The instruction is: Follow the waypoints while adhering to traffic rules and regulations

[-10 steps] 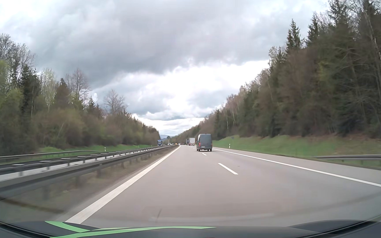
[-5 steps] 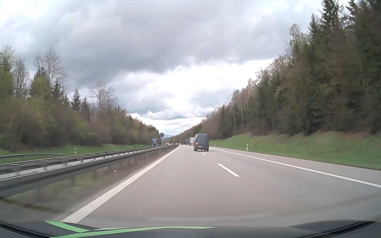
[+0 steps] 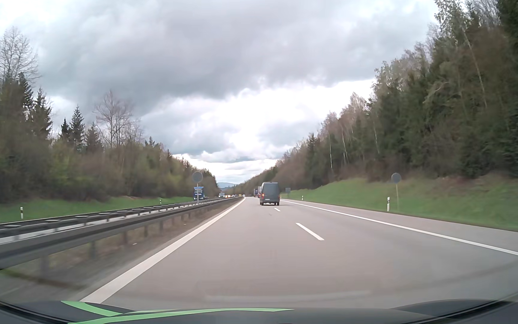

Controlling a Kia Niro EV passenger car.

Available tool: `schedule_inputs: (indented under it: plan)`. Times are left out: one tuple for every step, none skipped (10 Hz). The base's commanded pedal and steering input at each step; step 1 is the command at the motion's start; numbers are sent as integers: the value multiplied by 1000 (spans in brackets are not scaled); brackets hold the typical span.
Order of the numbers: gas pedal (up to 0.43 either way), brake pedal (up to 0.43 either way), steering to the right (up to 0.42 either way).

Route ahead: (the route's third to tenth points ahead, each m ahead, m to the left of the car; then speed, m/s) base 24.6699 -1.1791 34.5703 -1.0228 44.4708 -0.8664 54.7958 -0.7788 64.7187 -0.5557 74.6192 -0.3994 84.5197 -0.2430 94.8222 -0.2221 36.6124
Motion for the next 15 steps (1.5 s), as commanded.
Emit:
schedule_inputs:
  plan:
    - [280,0,-4]
    - [280,0,-4]
    - [280,0,-4]
    - [280,0,-4]
    - [280,0,-4]
    - [280,0,-4]
    - [280,0,-5]
    - [280,0,-4]
    - [280,0,-5]
    - [280,0,-4]
    - [280,0,-4]
    - [280,0,-4]
    - [280,0,-4]
    - [280,0,-4]
    - [280,0,-4]
